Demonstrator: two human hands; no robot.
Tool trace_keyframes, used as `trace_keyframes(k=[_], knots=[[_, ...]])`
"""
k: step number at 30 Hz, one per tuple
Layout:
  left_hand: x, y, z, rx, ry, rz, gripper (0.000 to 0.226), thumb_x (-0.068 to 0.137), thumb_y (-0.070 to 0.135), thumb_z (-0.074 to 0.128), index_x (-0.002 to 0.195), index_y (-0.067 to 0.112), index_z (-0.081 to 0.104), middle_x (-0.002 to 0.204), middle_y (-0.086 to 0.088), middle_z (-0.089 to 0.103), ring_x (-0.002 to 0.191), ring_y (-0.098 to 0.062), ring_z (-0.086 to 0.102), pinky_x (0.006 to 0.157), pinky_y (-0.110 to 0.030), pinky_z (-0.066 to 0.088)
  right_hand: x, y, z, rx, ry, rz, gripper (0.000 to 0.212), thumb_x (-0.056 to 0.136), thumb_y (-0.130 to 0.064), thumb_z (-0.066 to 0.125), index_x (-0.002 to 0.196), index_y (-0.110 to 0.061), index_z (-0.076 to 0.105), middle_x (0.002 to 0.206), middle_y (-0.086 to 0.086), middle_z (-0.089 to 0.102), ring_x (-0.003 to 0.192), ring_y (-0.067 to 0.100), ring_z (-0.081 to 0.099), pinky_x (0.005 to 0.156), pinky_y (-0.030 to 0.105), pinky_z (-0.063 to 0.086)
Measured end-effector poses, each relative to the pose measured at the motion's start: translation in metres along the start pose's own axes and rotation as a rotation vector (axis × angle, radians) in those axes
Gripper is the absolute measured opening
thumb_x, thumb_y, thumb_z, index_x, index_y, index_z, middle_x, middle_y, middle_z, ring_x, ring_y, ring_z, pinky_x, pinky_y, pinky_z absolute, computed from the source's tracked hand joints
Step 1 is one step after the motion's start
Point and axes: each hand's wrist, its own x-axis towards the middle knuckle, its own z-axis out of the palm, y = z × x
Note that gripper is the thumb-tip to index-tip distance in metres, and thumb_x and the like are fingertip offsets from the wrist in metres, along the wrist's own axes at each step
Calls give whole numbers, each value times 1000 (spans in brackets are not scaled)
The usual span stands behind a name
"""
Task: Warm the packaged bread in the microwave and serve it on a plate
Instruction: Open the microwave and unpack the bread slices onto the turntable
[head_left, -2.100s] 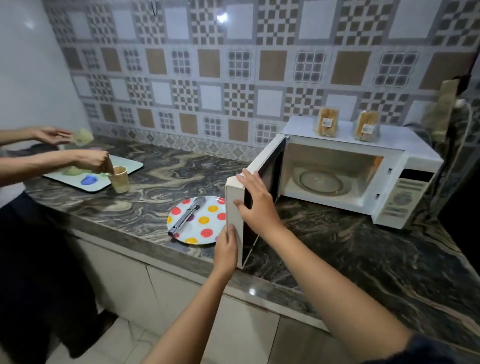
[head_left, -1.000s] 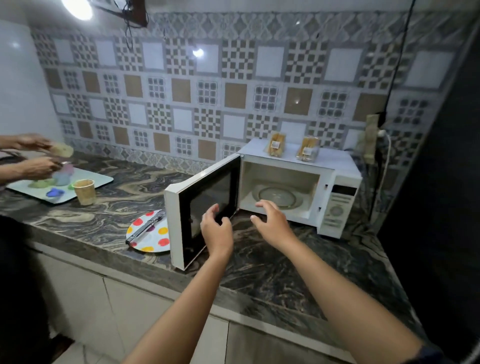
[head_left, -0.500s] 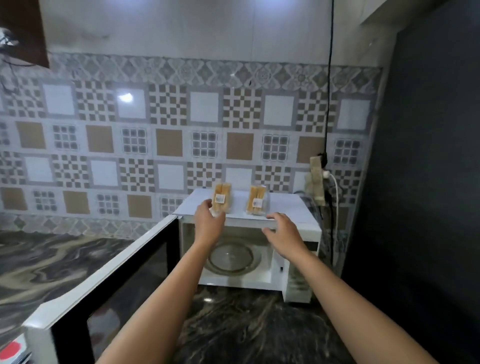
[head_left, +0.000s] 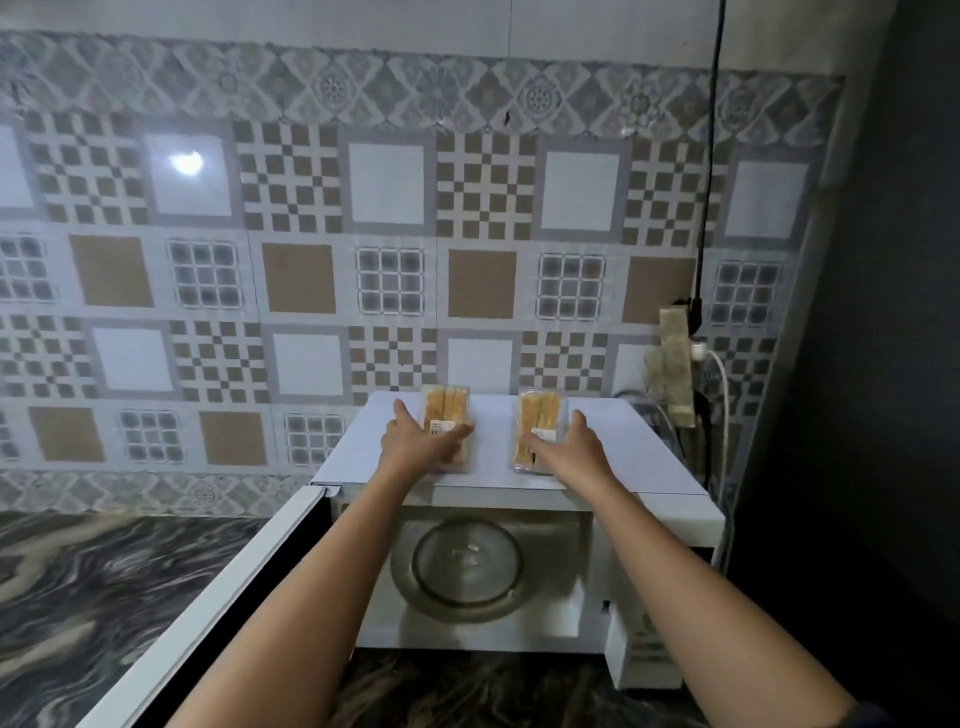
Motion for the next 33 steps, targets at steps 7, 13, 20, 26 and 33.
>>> trace_keyframes(k=[7, 13, 20, 26, 33], knots=[[15, -7, 3, 19, -106, 81, 89, 57, 70, 71, 126, 18, 48, 119, -5, 64, 102, -22, 63, 93, -43, 52, 28, -7, 14, 15, 26, 104, 100, 71, -52, 72, 145, -12, 18, 141, 12, 43, 126, 30, 45, 96, 37, 43], [14, -6, 7, -39, -80, 124, 74, 68, 55, 74, 129, 24, 46, 119, 1, 64, 99, -16, 64, 91, -37, 54, 28, -9, 19, -53, 89, 73, 84, 73, -47, 71, 137, -13, 28, 130, 10, 51, 115, 29, 53, 87, 37, 46], [5, -10, 6, -22, 1, 159, 102, 57, 69, 71, 141, 22, 36, 125, 1, 62, 107, -16, 62, 92, -35, 53, 17, -4, 17, -11, 136, 29, 79, 75, -44, 71, 136, -13, 31, 129, 10, 52, 114, 30, 52, 89, 39, 46], [-8, -13, 8, -84, 51, 221, 113, 53, 74, 68, 145, 26, 24, 138, -4, 48, 124, -23, 49, 101, -47, 46, -6, -1, 13, 42, 242, -28, 80, 75, -44, 72, 139, -18, 31, 135, 7, 47, 121, 27, 48, 95, 38, 41], [-42, -14, 6, -138, 69, 307, 92, 63, 49, 80, 139, 23, 35, 132, -5, 46, 123, -22, 44, 101, -37, 41, -57, 16, -11, 138, 262, -102, 84, 70, -39, 77, 140, -21, 34, 138, 4, 46, 123, 25, 49, 73, 20, 53]])
